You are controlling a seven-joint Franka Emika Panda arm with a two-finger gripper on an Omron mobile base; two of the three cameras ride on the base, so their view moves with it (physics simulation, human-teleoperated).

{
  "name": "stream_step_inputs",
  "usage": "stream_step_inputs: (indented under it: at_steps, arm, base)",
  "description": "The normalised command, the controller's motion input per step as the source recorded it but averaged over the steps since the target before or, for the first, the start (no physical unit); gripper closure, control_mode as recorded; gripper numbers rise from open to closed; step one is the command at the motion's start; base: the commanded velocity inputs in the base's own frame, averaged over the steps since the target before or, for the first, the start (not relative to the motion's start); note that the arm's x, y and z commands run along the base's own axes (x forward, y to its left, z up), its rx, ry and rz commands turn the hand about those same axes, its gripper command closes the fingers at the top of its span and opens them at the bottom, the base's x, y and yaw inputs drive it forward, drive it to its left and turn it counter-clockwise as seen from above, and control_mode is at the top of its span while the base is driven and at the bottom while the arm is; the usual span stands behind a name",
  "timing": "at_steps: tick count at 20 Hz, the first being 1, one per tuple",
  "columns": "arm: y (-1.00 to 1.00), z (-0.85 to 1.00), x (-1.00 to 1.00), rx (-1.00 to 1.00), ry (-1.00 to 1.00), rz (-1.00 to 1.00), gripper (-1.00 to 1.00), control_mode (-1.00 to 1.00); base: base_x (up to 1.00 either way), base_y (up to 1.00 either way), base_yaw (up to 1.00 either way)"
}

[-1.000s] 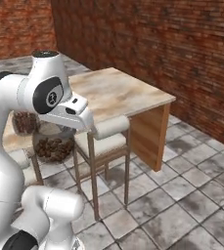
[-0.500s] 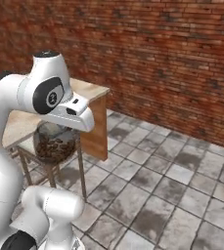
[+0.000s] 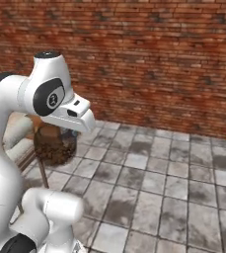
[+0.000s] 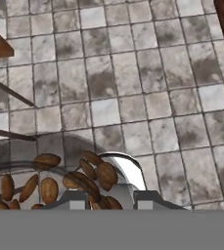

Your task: Pick the jar and jar from the dining table and place them in the open cabinet. Close the cabinet after placing the objects.

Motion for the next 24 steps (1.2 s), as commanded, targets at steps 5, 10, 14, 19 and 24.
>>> stream_step_inputs:
  at_steps: [5,10,14,19,24]
  arm:
    - [0.0,0.0,0.0,0.0,0.0,0.0,1.0,1.0]
    - [0.0,0.0,0.0,0.0,0.0,0.0,1.0,1.0]
    - [0.0,0.0,0.0,0.0,0.0,0.0,1.0,1.0]
    - [0.0,0.0,0.0,0.0,0.0,0.0,1.0,1.0]
    - [0.0,0.0,0.0,0.0,0.0,0.0,1.0,1.0]
  base:
    - [-0.16,0.0,-0.43]
    - [-0.32,-0.04,-0.4]
    - [-0.25,-0.02,-0.46]
    - [-0.03,0.0,-0.68]
    - [-0.02,0.0,-0.83]
